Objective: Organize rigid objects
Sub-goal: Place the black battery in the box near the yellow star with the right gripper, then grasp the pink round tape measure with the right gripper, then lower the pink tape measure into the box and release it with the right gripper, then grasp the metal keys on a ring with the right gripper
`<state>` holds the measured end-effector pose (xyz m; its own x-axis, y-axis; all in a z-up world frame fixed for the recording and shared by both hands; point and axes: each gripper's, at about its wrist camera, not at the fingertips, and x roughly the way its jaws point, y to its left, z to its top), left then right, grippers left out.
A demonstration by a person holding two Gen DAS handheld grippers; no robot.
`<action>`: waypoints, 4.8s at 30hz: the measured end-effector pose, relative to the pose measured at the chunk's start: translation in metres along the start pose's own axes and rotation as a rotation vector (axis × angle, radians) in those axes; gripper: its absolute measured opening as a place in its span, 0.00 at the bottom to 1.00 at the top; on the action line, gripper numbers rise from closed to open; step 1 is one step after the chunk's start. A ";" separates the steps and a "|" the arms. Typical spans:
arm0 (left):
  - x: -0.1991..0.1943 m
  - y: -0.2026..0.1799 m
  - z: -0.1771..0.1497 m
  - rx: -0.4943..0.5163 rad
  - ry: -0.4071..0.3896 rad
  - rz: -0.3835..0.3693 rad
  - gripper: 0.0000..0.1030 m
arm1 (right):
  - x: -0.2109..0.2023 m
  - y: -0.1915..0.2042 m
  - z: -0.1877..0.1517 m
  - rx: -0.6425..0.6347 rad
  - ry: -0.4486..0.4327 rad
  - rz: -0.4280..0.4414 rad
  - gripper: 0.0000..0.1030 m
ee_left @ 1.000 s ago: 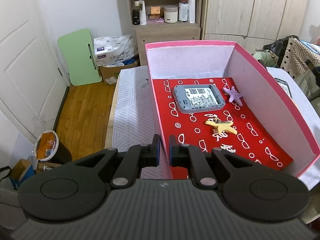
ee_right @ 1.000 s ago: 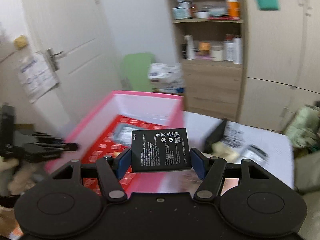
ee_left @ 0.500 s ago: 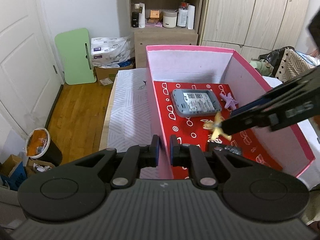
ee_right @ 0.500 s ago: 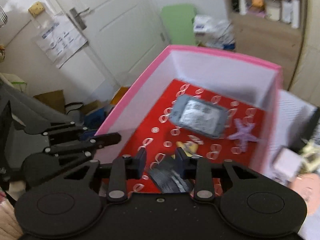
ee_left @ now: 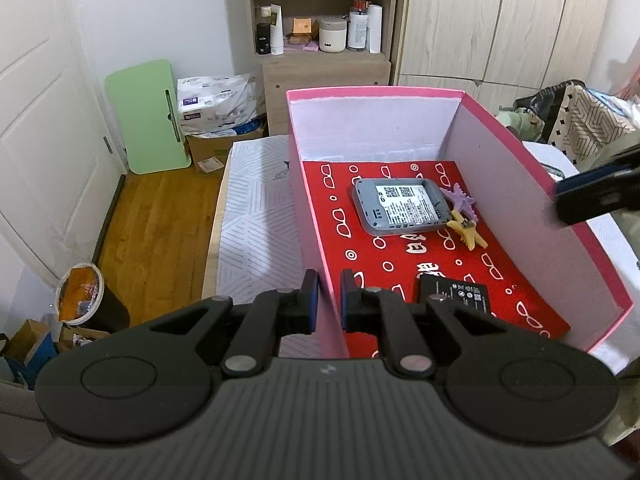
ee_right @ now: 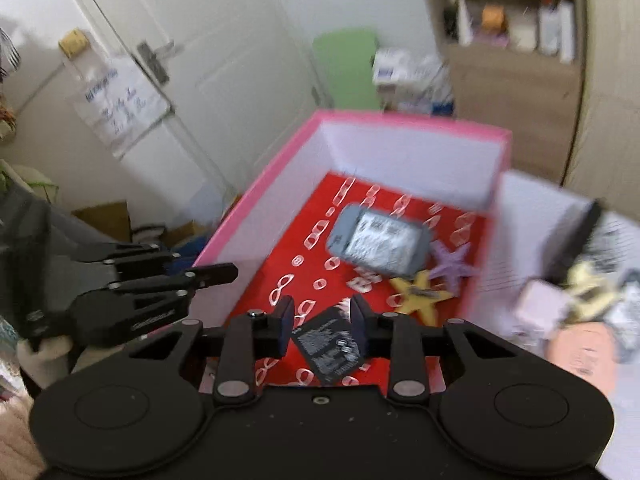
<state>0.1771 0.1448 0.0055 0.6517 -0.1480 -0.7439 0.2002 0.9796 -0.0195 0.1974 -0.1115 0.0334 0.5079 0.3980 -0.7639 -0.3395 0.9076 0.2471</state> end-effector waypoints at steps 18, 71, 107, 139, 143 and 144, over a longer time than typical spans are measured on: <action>-0.003 -0.009 0.000 0.004 0.028 0.052 0.08 | -0.035 -0.094 -0.101 -0.044 -0.036 -0.407 0.58; -0.008 -0.005 -0.009 -0.002 0.037 0.008 0.09 | -0.046 0.027 -0.038 -0.279 -0.134 -0.314 0.75; -0.007 -0.003 -0.012 -0.010 0.010 -0.016 0.11 | 0.018 0.015 0.010 0.012 0.018 0.094 0.81; -0.010 -0.015 -0.011 0.016 0.034 0.048 0.11 | 0.036 -0.091 -0.107 -0.004 -0.159 -0.276 0.51; -0.010 -0.015 -0.011 0.018 0.035 0.048 0.11 | 0.054 -0.088 -0.105 -0.060 -0.141 -0.311 0.43; -0.010 -0.015 -0.011 0.017 0.035 0.046 0.11 | 0.055 -0.088 -0.103 -0.073 -0.145 -0.314 0.29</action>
<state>0.1593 0.1332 0.0059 0.6343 -0.0975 -0.7669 0.1833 0.9827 0.0267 0.1731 -0.1833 -0.0919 0.7018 0.1210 -0.7021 -0.2023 0.9787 -0.0336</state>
